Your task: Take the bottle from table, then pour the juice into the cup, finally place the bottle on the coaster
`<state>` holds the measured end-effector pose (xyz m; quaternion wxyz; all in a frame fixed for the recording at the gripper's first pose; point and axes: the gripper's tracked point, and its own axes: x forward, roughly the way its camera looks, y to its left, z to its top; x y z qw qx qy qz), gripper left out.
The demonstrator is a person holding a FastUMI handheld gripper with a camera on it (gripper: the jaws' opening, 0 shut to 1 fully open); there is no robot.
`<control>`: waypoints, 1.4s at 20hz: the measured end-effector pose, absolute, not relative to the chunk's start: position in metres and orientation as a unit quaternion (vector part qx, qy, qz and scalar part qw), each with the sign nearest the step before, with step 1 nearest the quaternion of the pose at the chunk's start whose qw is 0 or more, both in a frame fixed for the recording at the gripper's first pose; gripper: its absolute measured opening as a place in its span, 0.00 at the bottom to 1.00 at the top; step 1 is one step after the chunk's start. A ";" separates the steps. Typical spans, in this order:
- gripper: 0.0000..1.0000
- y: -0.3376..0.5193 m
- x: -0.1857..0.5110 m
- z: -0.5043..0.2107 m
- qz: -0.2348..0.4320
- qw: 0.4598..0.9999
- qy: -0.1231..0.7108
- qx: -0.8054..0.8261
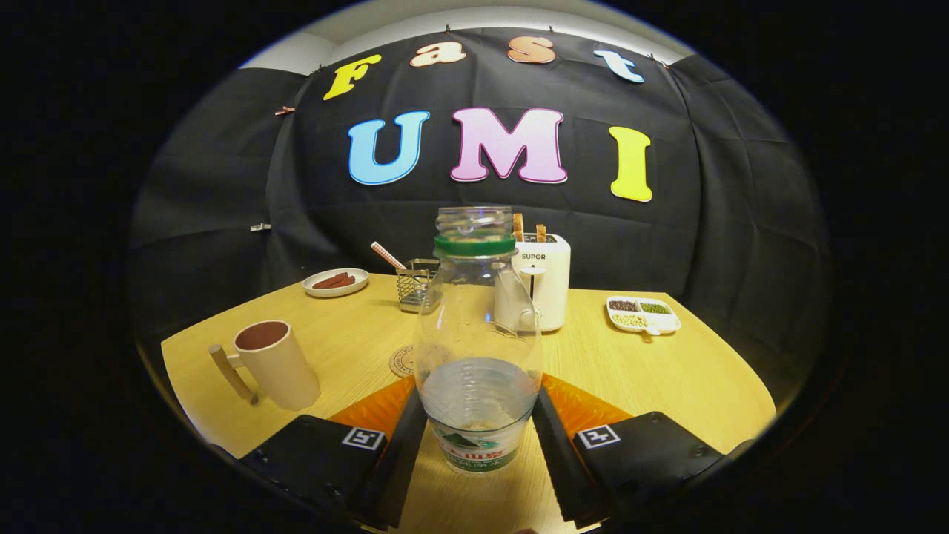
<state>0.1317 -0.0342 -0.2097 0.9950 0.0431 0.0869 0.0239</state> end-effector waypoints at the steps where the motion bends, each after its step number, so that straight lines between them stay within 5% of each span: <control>1: 0.78 -0.033 0.132 -0.209 0.027 0.995 0.086 0.042; 28: 0.73 0.012 0.152 -0.126 0.082 0.951 0.081 -0.287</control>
